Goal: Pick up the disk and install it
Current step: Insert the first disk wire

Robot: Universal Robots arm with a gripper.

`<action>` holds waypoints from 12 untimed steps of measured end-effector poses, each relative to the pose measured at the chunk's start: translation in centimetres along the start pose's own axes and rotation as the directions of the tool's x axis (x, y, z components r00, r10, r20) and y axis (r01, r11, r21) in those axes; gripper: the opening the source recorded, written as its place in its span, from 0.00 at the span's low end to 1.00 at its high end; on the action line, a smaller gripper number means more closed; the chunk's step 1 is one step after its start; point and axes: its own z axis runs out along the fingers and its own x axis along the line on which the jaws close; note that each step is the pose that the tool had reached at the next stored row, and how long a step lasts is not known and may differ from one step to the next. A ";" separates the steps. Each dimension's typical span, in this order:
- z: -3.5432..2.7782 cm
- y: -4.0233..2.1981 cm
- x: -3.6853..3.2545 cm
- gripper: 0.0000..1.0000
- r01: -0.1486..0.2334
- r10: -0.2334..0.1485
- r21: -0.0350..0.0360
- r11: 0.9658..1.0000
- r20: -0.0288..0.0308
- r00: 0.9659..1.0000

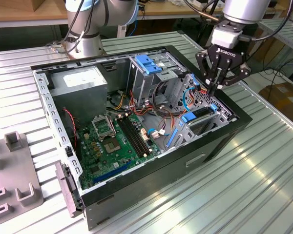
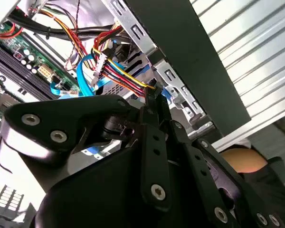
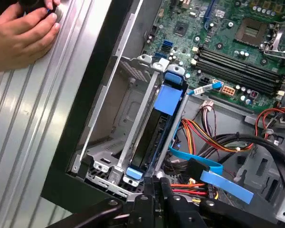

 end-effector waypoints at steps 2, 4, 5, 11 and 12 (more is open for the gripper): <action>0.03 0.00 0.00 0.17 -0.026 0.026 -0.004 1.000 0.001 1.000; 0.05 0.00 -0.01 0.17 -0.044 0.044 -0.007 0.999 0.001 0.999; 0.06 0.00 -0.01 0.17 -0.049 0.049 -0.008 0.999 0.001 0.999; 0.06 0.00 -0.01 0.17 -0.052 0.053 -0.008 0.999 0.001 0.999; 0.06 0.00 -0.01 0.17 -0.054 0.054 -0.009 0.998 0.001 0.999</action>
